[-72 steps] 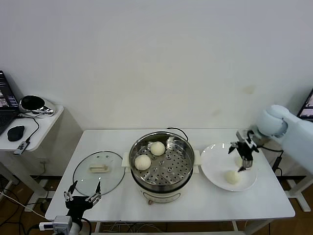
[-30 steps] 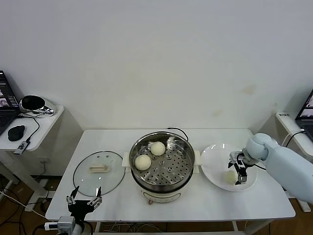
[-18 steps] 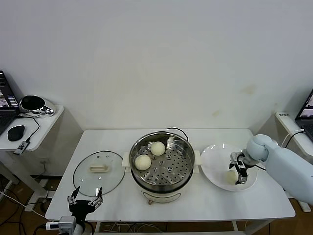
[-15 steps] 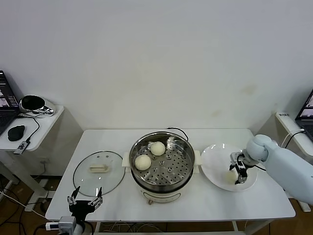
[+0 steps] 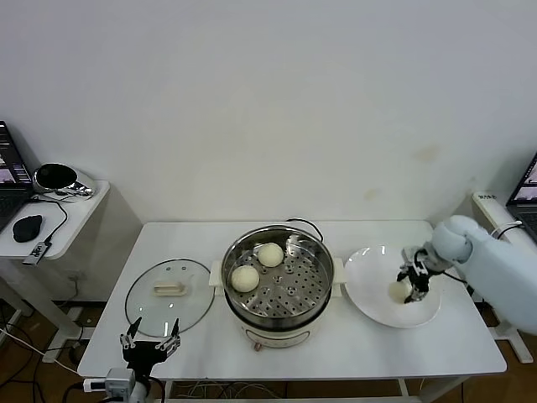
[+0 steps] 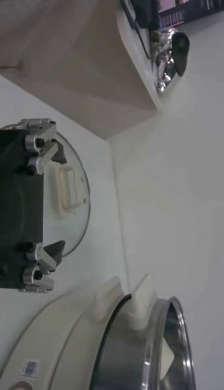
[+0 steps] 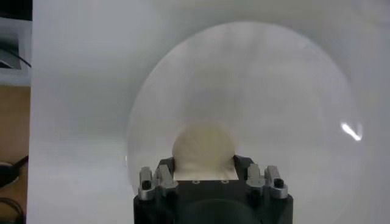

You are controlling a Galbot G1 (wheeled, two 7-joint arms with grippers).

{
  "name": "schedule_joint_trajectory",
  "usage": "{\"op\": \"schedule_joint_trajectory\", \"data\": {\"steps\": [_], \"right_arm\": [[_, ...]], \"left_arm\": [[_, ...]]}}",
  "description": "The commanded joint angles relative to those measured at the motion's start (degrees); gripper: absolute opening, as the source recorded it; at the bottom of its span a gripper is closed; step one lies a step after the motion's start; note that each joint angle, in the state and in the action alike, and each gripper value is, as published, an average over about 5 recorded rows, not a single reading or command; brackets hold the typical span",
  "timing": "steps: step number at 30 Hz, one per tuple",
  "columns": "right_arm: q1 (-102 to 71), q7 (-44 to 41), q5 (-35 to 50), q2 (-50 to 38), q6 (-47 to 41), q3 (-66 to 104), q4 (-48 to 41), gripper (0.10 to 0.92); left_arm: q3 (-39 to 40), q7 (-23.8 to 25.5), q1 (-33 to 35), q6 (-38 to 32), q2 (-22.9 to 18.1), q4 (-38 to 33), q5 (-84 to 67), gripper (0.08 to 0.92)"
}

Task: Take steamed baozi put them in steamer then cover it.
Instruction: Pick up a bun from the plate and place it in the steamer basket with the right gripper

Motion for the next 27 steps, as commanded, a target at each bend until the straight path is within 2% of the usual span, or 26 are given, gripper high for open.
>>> {"op": "schedule_joint_trajectory", "data": {"steps": [1,10,17,23,27], "right_arm": [[22.7,-4.0,9.8,4.0,-0.2,-10.2,1.1,0.594],[30.8,-7.1,16.6,18.7,3.8,-12.1,-4.0,0.594],[30.3,-11.0,16.0,29.8,21.0,-12.8,-10.6,0.597],[27.9,-12.4,15.3,33.8,30.7,-14.2,-10.1,0.597],[26.5,-11.6,9.7,34.9,35.4,-14.7,-7.8,0.6]], "left_arm": [[0.1,0.0,0.1,0.1,-0.2,-0.7,0.1,0.823],[-1.6,-0.2,0.0,0.1,-0.5,-2.2,-1.4,0.823],[-2.8,-0.3,0.1,0.1,-1.1,-3.3,-1.8,0.823],[-3.2,-0.6,0.3,0.0,-1.4,-3.6,-2.4,0.823],[-3.3,-0.7,0.2,0.0,-1.7,-3.5,-2.4,0.823]]}}
